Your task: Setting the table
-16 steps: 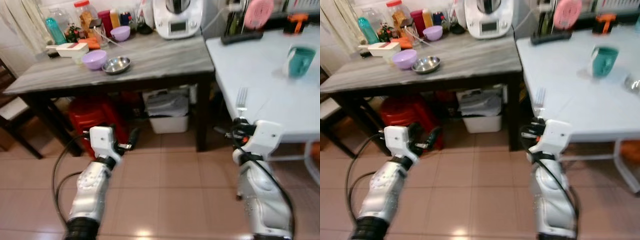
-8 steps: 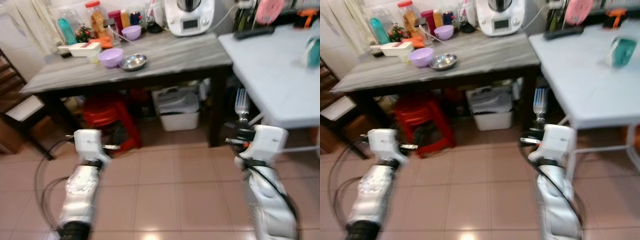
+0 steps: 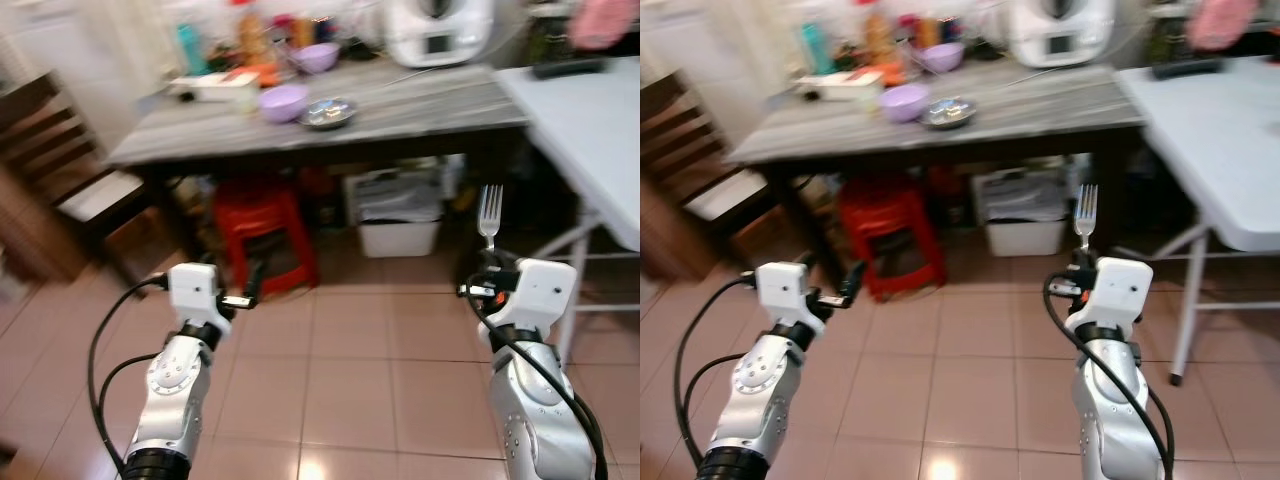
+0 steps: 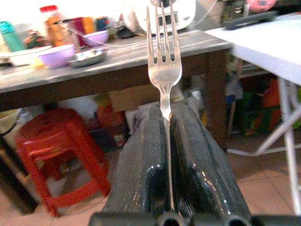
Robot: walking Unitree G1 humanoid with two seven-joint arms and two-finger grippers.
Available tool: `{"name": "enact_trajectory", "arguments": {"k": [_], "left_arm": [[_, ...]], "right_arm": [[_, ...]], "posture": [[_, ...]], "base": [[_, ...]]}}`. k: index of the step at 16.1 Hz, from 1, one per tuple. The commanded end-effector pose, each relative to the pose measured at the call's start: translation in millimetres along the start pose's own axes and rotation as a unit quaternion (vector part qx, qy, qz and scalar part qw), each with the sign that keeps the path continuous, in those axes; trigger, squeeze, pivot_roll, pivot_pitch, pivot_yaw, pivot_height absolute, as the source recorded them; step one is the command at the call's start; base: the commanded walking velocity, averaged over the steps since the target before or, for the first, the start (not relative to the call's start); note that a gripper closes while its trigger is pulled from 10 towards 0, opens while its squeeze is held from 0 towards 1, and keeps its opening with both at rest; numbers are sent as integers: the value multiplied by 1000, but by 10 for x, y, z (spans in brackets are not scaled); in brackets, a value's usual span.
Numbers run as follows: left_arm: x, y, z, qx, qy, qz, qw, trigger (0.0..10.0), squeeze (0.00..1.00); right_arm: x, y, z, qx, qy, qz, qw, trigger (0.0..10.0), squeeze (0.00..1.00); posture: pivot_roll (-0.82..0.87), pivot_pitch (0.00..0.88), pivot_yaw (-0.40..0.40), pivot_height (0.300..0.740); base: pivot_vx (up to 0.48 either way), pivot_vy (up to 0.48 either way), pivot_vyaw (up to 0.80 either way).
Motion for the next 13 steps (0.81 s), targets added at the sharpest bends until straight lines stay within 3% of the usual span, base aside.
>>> {"name": "enact_trajectory", "arguments": {"k": [1, 13], "left_arm": [[-12, 35, 32, 0, -5, 0, 1000, 10000, 0], [14, -88, 50, -12, -9, -19, 1000, 10000, 0]], "right_arm": [[0, 78, 44, 8, -10, 12, 1000, 10000, 0], [19, 44, 52, 5, -9, 6, 1000, 10000, 0]], "posture": [[-130, 0, 145, 740], [-140, 0, 140, 740]], "base": [[334, 0, 0], [380, 0, 0]]}}
Point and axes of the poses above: a point about 5 cm out from each wrist's last joint towards the gripper, its own x axis pointing out of the wrist towards the gripper, its own z axis along the axis of the wrist's last joint, y = z × x, the point moved 6 cm from there along x, pointing out of the wrist towards the gripper, and after that the axes turned 15 degrees about x, right-handed, at the moved point
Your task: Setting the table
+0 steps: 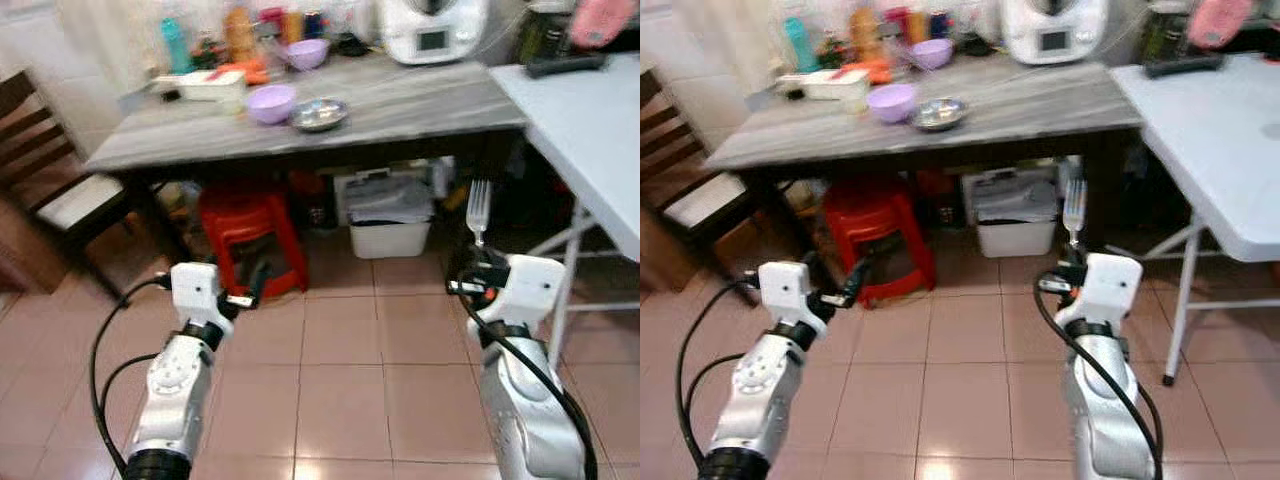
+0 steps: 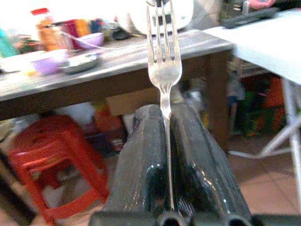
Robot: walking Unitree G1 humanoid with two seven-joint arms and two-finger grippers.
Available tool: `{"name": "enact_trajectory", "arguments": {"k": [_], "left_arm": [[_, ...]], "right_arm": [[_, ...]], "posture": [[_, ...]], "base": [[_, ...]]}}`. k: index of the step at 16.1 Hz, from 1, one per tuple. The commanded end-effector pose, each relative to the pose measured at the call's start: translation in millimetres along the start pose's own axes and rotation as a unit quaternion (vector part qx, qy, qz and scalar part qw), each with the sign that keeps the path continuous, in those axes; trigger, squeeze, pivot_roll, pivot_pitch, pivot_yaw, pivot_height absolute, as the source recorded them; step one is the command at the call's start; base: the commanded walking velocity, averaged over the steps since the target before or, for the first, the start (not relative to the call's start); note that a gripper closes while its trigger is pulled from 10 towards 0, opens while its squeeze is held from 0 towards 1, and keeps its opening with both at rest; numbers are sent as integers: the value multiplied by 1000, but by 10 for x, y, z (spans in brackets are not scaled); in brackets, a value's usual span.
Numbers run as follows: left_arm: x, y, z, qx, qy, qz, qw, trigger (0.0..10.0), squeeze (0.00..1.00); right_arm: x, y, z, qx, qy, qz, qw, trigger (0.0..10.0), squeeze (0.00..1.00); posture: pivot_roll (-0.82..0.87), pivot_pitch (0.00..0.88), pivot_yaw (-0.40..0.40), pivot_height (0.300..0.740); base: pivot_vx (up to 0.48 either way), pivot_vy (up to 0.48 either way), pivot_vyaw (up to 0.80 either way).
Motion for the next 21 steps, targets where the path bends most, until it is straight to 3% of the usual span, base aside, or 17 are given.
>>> {"name": "enact_trajectory", "arguments": {"k": [1, 21], "left_arm": [[13, -45, 17, -2, -1, -10, 1000, 10000, 0], [46, -168, 29, -14, -2, -27, 1000, 10000, 0]], "right_arm": [[8, -32, 60, -5, -9, -2, 1000, 10000, 0], [5, -71, 64, -3, -8, -14, 1000, 10000, 0]], "posture": [[-140, 0, 140, 740], [-155, 0, 146, 740]], "base": [[398, 0, 0], [403, 0, 104]]}}
Point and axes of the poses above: a point about 5 cm out from each wrist's last joint towards the gripper, its own x axis pointing out of the wrist towards the gripper, its own z axis along the axis of the wrist's last joint, y = z × x, the point moved 6 cm from there along x, pointing out of the wrist towards the gripper, and after that the axes turned 15 degrees about x, right-handed, at the moved point
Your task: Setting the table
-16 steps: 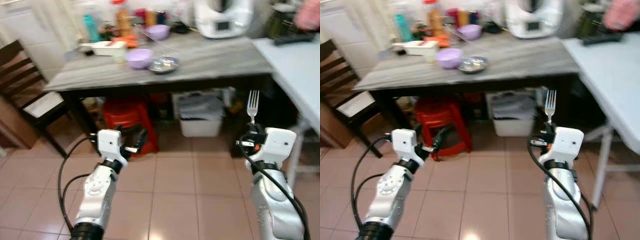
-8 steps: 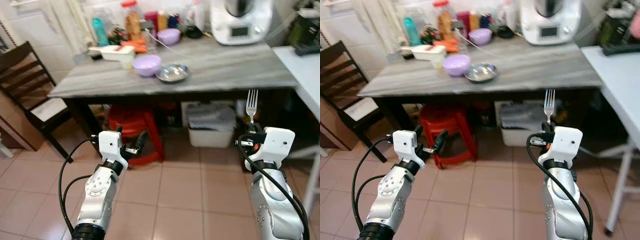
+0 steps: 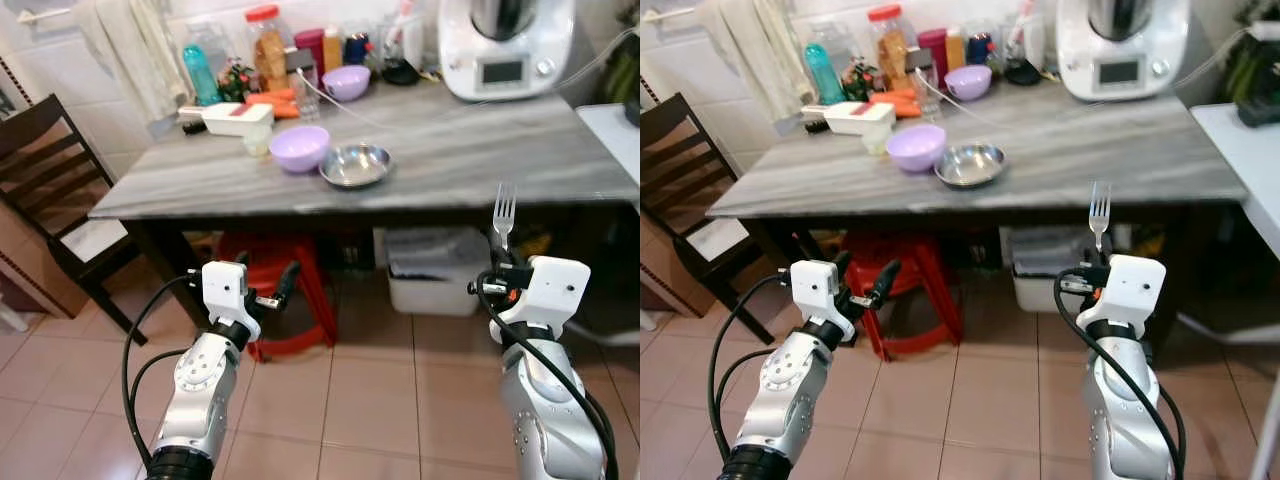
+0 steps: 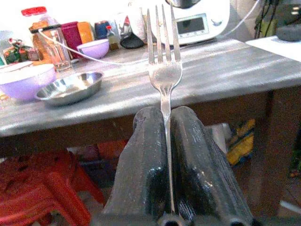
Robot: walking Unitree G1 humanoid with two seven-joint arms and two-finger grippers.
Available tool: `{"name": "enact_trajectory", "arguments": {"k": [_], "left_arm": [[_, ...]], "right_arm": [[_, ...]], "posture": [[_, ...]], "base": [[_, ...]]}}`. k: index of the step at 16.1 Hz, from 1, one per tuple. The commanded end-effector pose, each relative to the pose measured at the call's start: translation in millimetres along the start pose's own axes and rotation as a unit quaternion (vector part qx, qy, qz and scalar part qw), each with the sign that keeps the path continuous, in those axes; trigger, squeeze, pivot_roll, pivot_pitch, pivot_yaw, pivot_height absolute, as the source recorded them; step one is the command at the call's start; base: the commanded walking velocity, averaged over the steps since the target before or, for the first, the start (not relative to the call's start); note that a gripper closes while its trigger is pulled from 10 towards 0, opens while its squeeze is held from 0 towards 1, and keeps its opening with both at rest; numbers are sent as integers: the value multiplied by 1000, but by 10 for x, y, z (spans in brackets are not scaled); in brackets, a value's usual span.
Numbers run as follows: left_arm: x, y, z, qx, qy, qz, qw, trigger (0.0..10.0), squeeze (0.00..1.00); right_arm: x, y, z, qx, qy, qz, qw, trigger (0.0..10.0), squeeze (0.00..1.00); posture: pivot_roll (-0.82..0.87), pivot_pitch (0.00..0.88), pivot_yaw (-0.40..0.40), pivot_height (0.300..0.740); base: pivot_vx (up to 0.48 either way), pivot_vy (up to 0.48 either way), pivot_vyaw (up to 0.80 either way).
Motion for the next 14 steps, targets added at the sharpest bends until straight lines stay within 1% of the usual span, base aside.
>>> {"name": "enact_trajectory", "arguments": {"k": [1, 6, 8, 14], "left_arm": [[-30, 154, -9, 13, 5, 14, 1000, 10000, 0], [-30, 135, -2, 11, 3, 12, 1000, 10000, 0], [-34, 127, -6, 10, 4, 11, 1000, 10000, 0], [-37, 103, -14, 8, 6, 8, 1000, 10000, 0]], "right_arm": [[11, 110, 7, 12, -1, 13, 1000, 10000, 0], [24, 123, 9, 14, -2, 15, 1000, 10000, 0], [29, 123, -1, 15, 0, 13, 1000, 10000, 0], [40, 140, -5, 15, 0, 16, 1000, 10000, 0]], "posture": [[-155, 0, 146, 740], [-152, 0, 145, 740], [-151, 0, 145, 740], [-150, 0, 144, 740]], "base": [[401, 0, 0], [401, 0, 0], [401, 0, -713], [401, 0, 0]]}}
Point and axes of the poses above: a point about 5 cm out from each wrist's last joint towards the gripper, its own x axis pointing out of the wrist towards the gripper, its own z axis along the axis of the wrist's last joint, y = z × x, the point moved 6 cm from there along x, pointing out of the wrist towards the gripper, and after that the axes turned 15 degrees about x, right-handed, at the moved point
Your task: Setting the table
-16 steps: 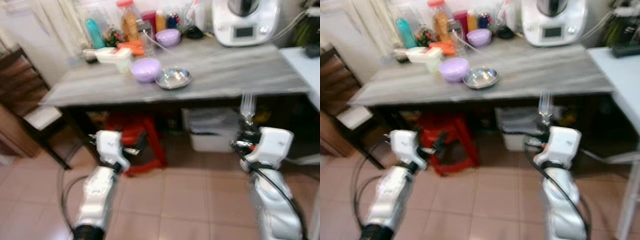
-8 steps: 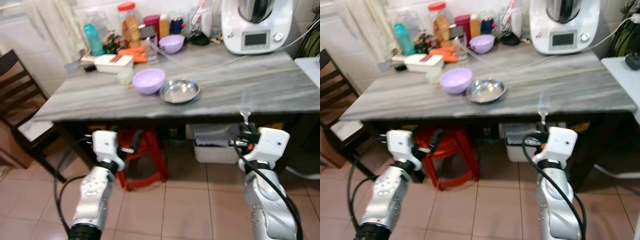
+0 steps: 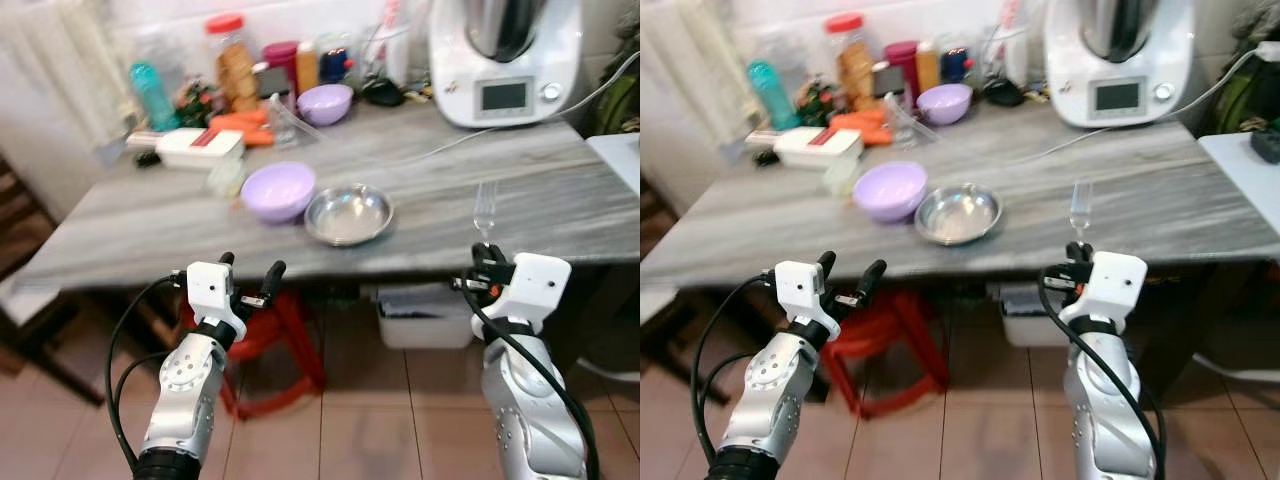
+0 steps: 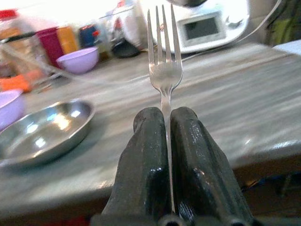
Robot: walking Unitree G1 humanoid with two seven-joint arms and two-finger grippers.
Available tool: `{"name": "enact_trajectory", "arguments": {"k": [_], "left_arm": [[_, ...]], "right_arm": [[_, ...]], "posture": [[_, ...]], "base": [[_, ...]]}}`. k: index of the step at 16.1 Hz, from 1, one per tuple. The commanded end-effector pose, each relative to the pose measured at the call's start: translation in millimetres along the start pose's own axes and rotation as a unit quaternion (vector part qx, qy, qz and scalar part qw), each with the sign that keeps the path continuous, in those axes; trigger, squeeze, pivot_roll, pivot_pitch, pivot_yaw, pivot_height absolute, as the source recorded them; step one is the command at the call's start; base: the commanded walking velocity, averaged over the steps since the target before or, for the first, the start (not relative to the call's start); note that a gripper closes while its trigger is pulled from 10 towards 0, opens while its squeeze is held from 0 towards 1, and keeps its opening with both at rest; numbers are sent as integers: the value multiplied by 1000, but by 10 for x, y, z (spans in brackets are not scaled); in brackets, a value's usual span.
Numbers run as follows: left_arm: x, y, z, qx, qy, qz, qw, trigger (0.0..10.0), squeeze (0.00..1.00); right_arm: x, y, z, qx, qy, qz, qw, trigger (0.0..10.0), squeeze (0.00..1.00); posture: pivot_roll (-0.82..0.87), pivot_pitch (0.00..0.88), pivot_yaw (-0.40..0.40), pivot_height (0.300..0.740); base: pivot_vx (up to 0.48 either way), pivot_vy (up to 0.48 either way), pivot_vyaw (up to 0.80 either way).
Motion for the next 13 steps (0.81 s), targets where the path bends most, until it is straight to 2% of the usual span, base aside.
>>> {"name": "enact_trajectory", "arguments": {"k": [1, 6, 11, 13], "left_arm": [[5, -17, 18, 0, -2, -4, 1000, 10000, 0], [-45, -47, -21, -2, 4, -13, 1000, 10000, 0], [-160, 17, -65, 4, 11, -8, 1000, 10000, 0], [-212, 21, -83, 2, 14, -11, 1000, 10000, 0]], "right_arm": [[20, 10, 31, -1, -4, 3, 1000, 10000, 0], [22, 8, 14, -1, -1, 2, 1000, 10000, 0], [17, 24, -20, -4, 7, 10, 1000, 10000, 0], [17, 9, -36, -1, 11, 9, 1000, 10000, 0]], "posture": [[-150, 0, 144, 740], [-149, 0, 140, 740], [-141, 0, 132, 740], [-139, 0, 131, 740]], "base": [[401, 0, 0], [389, 0, -91], [320, 0, 0], [0, 0, 0]]}}
Point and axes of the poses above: a point about 5 cm out from each wrist's last joint towards the gripper, its own x axis pointing out of the wrist towards the gripper, its own z axis along the axis of the wrist's last joint, y = z × x, the point moved 6 cm from there along x, pointing out of the wrist towards the gripper, and after that the axes turned 15 degrees about x, right-handed, at the moved point
